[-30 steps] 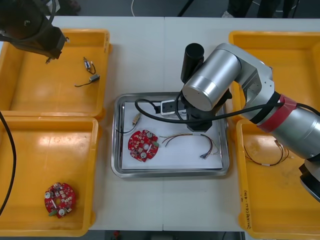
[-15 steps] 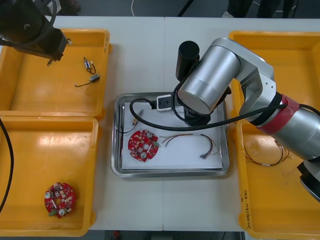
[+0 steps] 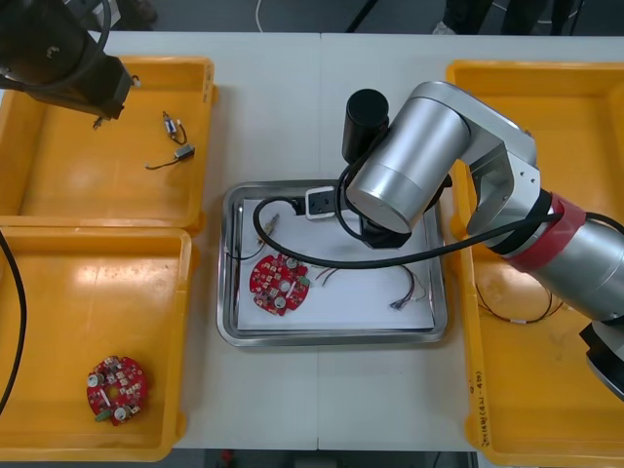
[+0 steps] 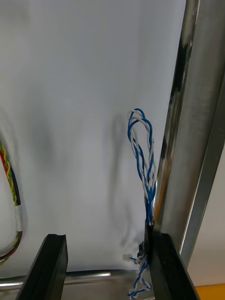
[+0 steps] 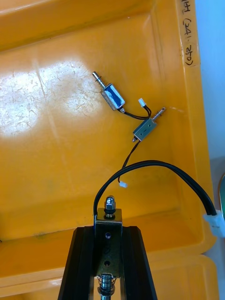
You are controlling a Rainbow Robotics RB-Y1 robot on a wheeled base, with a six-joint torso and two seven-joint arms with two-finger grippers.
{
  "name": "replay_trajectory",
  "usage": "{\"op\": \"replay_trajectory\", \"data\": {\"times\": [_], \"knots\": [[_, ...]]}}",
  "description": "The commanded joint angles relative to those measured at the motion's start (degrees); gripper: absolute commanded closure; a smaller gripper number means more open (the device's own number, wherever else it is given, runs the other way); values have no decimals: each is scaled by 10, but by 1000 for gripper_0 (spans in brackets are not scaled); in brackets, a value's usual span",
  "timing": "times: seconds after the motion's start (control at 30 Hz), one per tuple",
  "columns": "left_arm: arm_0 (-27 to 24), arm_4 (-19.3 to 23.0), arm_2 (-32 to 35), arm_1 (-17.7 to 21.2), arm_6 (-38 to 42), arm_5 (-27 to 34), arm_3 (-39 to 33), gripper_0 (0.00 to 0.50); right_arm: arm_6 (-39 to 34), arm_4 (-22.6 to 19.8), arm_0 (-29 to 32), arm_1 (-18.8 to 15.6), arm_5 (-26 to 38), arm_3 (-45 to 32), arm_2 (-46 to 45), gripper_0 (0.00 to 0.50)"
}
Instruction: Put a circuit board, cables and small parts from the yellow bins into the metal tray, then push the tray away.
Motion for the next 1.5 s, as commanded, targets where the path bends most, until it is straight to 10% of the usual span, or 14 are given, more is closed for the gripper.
{"op": "replay_trajectory", "data": {"times": [0.03, 0.57, 0.63, 0.67, 1.3, 1.33, 1.43, 1.5], "knots": [[0, 6, 7, 17, 59, 5, -24, 500, -19, 6, 8, 1, 4, -26, 4, 0], [0, 11, 7, 17, 64, 5, -27, 500, -26, 25, 15, -2, 3, -31, 4, 0], [0, 12, 7, 18, 65, 5, -26, 500, -28, 25, 15, -2, 4, -31, 4, 439], [1, 12, 5, 18, 65, 5, -26, 500, -29, 25, 15, -2, 4, -32, 4, 500], [1, 16, 7, 17, 69, 5, -26, 500, -44, 26, 17, -8, 1, -31, 4, 500], [1, 16, 7, 18, 69, 5, -26, 500, -44, 26, 17, -9, 1, -31, 3, 478], [1, 16, 7, 17, 69, 5, -26, 500, -45, 26, 17, -9, 0, -31, 2, 0], [1, 16, 7, 17, 69, 5, -26, 500, -48, 26, 17, -10, 1, -31, 1, 0]]}}
